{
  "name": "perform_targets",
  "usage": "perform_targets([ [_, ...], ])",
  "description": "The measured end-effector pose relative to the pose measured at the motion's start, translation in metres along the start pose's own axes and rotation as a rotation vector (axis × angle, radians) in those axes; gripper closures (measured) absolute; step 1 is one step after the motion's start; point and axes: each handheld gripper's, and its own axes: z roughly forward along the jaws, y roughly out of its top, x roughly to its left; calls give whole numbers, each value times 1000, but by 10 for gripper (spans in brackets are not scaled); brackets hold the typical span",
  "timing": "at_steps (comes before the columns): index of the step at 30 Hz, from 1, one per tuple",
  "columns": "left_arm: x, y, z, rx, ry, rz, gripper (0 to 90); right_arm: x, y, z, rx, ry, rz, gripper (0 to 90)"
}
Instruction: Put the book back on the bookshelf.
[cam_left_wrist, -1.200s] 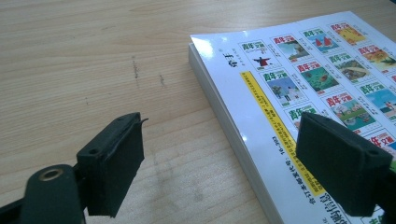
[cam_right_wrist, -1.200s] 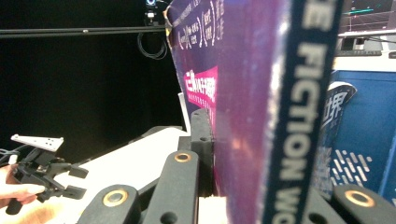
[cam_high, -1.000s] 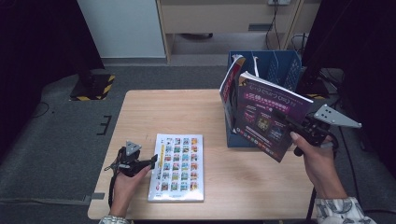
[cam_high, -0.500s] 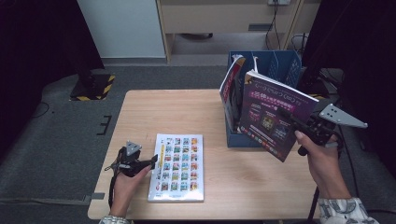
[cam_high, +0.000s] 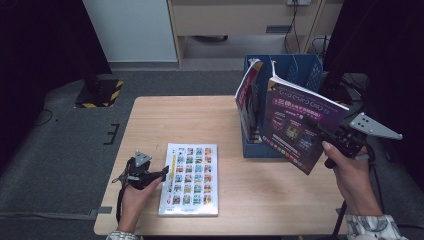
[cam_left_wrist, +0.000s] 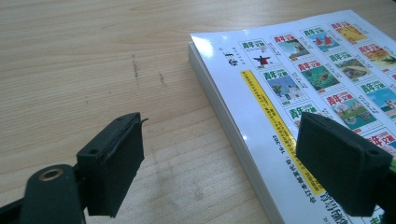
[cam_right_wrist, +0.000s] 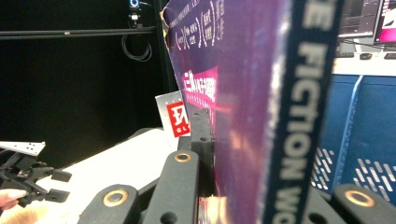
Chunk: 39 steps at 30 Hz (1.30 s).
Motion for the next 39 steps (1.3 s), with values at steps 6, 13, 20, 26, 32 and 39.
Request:
perform_targets([
  [6,0,0,0,0,0,0,149,-5,-2,-3,3,-19,4,842],
  [13,0,0,0,0,0,1,150,-9,-2,-9,5,-32,8,842],
  [20,0,0,0,0,1,-1,150,-12,-3,-11,5,-44,7,842],
  [26,0,0,0,1,1,0,150,-17,-1,-14,-1,-69,6,842],
  [32,0,0,0,0,1,1,150,-21,3,-15,-2,-94,-1,842],
  [39,0,0,0,1,1,1,150,-24,6,-17,14,-126,-17,842],
])
